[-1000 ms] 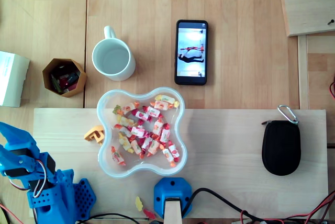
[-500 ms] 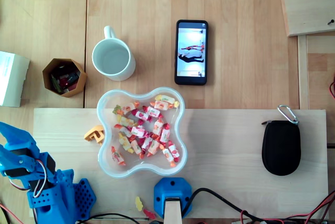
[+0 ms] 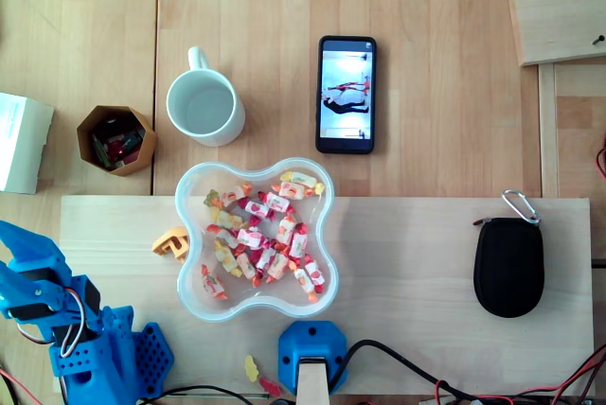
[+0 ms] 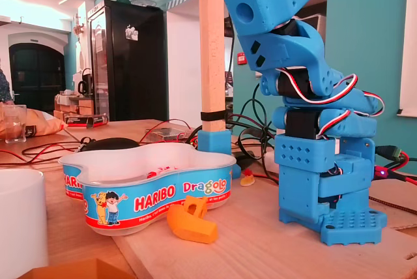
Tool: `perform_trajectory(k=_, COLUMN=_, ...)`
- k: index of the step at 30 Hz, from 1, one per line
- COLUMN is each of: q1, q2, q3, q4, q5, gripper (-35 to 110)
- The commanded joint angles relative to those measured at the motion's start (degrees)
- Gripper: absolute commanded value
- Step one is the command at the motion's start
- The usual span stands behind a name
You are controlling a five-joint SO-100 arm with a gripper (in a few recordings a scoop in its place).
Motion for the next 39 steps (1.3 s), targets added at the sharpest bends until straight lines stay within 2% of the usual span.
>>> perform_trajectory(k=1, q1=0.0, q2=2.81, q3=0.18, q4=-2.02, q5=-0.35, gripper=19)
perform_trajectory(k=4, q1=0.0, q2=1.85, q3=-5.1, q4=0.97, q5=-0.35, gripper=19)
perform_trajectory(k=7, q1=-0.09, q2=-1.76, q3=-14.33, q4=10.28, q5=-0.26, gripper=19)
perform_trajectory(k=16, q1=-0.35, q2=-19.42, q3=-57.22, q4=48.78, q5=-0.26, gripper=19)
perform_trajectory(k=20, q1=0.0, q2=-25.66, q3=-70.93, q4=66.88, q5=-0.26, gripper=19)
perform_trajectory(k=24, q1=1.41, q2=-29.27, q3=-76.73, q4=85.61, q5=-0.35, gripper=19)
perform_trajectory(k=30, q1=11.25, q2=-30.15, q3=-73.3, q4=108.54, q5=0.26, gripper=19)
perform_trajectory(k=34, q1=17.84, q2=-29.79, q3=-73.56, q4=115.49, q5=10.72, gripper=19)
perform_trajectory(k=39, q1=25.31, q2=-29.79, q3=-71.63, q4=119.0, q5=37.44, gripper=19)
